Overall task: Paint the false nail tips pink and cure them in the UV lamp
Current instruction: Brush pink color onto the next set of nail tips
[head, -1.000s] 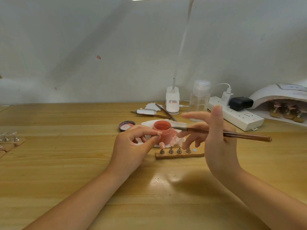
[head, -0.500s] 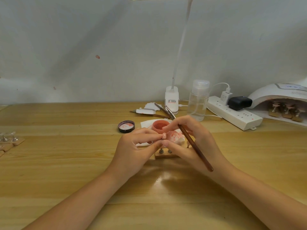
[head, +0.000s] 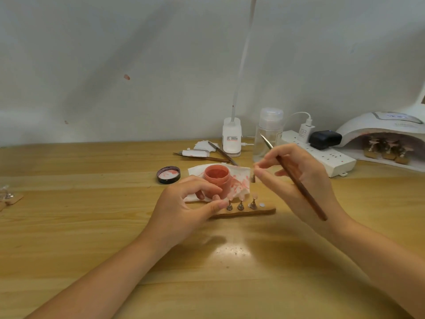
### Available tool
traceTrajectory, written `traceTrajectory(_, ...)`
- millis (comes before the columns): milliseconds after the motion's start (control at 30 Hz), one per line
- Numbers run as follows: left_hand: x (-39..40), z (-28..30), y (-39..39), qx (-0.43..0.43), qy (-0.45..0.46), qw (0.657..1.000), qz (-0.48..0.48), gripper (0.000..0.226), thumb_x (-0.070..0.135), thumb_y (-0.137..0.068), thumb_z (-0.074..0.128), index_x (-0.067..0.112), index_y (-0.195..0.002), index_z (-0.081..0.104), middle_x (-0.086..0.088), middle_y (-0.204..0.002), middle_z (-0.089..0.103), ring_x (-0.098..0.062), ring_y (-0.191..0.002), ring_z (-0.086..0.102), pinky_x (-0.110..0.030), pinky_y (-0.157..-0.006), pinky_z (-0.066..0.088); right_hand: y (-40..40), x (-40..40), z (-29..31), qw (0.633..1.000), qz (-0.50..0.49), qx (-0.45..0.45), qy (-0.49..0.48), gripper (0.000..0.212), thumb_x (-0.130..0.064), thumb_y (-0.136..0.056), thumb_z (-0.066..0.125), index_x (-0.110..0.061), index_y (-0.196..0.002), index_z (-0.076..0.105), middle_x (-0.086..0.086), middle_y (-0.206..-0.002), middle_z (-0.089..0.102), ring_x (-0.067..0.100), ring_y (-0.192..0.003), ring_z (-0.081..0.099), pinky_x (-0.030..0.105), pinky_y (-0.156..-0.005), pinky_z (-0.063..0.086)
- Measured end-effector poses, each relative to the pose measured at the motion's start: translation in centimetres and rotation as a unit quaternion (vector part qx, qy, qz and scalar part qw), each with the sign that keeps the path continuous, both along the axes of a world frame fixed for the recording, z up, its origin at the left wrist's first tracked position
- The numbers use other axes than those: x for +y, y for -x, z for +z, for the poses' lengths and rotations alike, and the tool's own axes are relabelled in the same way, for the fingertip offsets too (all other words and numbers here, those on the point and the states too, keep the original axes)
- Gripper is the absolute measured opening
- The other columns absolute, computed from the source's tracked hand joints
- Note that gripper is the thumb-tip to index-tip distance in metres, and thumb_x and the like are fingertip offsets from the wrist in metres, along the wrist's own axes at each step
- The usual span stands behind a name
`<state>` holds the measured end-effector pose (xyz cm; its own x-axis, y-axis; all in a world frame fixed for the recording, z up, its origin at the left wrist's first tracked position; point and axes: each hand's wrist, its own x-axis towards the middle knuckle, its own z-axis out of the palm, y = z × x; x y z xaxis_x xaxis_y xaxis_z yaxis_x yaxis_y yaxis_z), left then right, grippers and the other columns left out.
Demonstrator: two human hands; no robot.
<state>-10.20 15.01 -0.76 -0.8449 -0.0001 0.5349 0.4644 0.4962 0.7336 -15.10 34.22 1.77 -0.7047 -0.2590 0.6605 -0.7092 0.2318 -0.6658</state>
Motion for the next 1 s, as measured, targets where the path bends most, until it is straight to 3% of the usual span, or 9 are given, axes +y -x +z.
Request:
traceTrajectory(133, 0.1, -0.2, 0.2, -0.029, 0.046, 0.998, 0.02, 0.027, 0.048, -0.056, 0.068, 0.031, -0.077, 0.062, 0.011, -0.079, 0.065, -0.001, -0.081, 0.054, -0.002, -0.07, 0.036, 0.6, 3.3, -1.4, 0.998, -0.037, -0.028, -0.04, 0.021, -0.014, -0.076, 0.07, -0.023, -0.087, 0.055, -0.009, -0.081, 0.066, 0.0, -0.082, 0.062, 0.01, -0.07, 0.048)
traceTrajectory(367, -0.2, -0.8, 0.8, -0.088, 0.052, 0.994, 0.035, 0.042, 0.054, -0.048, 0.069, 0.031, -0.081, 0.059, 0.014, -0.081, 0.064, 0.0, -0.08, 0.054, -0.009, -0.076, 0.043, 1.0, 3.1, -2.7, 0.996, -0.003, -0.024, -0.084, 0.023, -0.014, -0.075, 0.072, -0.024, -0.087, 0.055, -0.009, -0.08, 0.066, -0.001, -0.08, 0.064, 0.008, -0.071, 0.045)
traceTrajectory(500, -0.3, -1.0, 0.9, -0.106, 0.066, 0.992, 0.028, 0.037, 0.039, -0.055, 0.08, 0.03, -0.084, 0.058, 0.023, -0.083, 0.062, 0.001, -0.079, 0.054, -0.02, -0.079, 0.047, 1.1, 3.0, -2.9, 0.994, 0.01, -0.039, -0.102, 0.024, -0.017, -0.074, 0.072, -0.028, -0.087, 0.055, -0.01, -0.081, 0.067, -0.002, -0.079, 0.063, 0.009, -0.072, 0.047)
traceTrajectory(633, -0.4, -1.1, 0.9, -0.094, 0.09, 0.991, 0.022, 0.032, 0.026, -0.062, 0.081, 0.03, -0.084, 0.059, 0.028, -0.088, 0.061, 0.003, -0.084, 0.056, -0.016, -0.079, 0.046, 1.2, 3.0, -3.1, 0.991, 0.006, -0.061, -0.122, 0.018, -0.021, -0.075, 0.071, -0.022, -0.087, 0.058, -0.008, -0.079, 0.067, -0.003, -0.081, 0.062, 0.021, -0.078, 0.049)
traceTrajectory(733, -0.4, -1.1, 0.9, -0.088, 0.087, 0.992, 0.015, 0.034, 0.022, -0.063, 0.081, 0.03, -0.088, 0.06, 0.026, -0.088, 0.062, 0.003, -0.084, 0.059, -0.011, -0.078, 0.045, 1.2, 3.1, -3.0, 0.989, -0.003, -0.07, -0.131, 0.02, -0.035, -0.072, 0.069, -0.028, -0.088, 0.058, -0.013, -0.083, 0.066, -0.006, -0.085, 0.06, 0.018, -0.075, 0.05)
traceTrajectory(800, -0.3, -1.1, 0.7, -0.081, 0.091, 0.992, 0.013, 0.034, 0.02, -0.064, 0.081, 0.03, -0.089, 0.06, 0.024, -0.088, 0.062, 0.003, -0.084, 0.06, -0.008, -0.077, 0.044, 1.2, 3.5, -2.9, 0.991, -0.017, -0.059, -0.117, 0.02, -0.047, -0.074, 0.06, -0.033, -0.088, 0.055, -0.014, -0.083, 0.065, -0.006, -0.085, 0.059, 0.012, -0.071, 0.047)
traceTrajectory(867, -0.3, -1.0, 0.6, -0.067, 0.089, 0.994, 0.013, 0.033, 0.017, -0.065, 0.081, 0.029, -0.088, 0.06, 0.024, -0.087, 0.063, 0.004, -0.083, 0.06, -0.004, -0.073, 0.041, 1.0, 4.1, -2.7, 0.986, -0.05, -0.022, -0.155, 0.016, -0.054, -0.088, 0.045, -0.04, -0.091, 0.053, -0.017, -0.084, 0.063, -0.004, -0.085, 0.059, 0.011, -0.068, 0.046)
traceTrajectory(933, -0.2, -0.9, 0.4, -0.05, 0.075, 0.996, 0.02, 0.034, 0.014, -0.065, 0.081, 0.031, -0.084, 0.059, 0.023, -0.087, 0.064, 0.004, -0.081, 0.059, -0.001, -0.068, 0.039, 0.8, 4.9, -2.4, 0.968, -0.093, 0.012, -0.232, 0.03, -0.055, -0.092, 0.027, -0.045, -0.104, 0.053, -0.019, -0.087, 0.063, -0.001, -0.083, 0.059, 0.018, -0.069, 0.048)
traceTrajectory(1000, 0.0, -0.7, 0.2, -0.03, 0.063, 0.997, 0.029, 0.034, 0.015, -0.064, 0.081, 0.033, -0.081, 0.057, 0.024, -0.085, 0.065, 0.004, -0.08, 0.059, 0.0, -0.066, 0.037, 0.7, 5.3, -2.1, 0.956, -0.114, 0.046, -0.267, 0.05, -0.058, -0.09, 0.018, -0.039, -0.12, 0.053, -0.019, -0.093, 0.063, 0.002, -0.085, 0.059, 0.026, -0.069, 0.05)
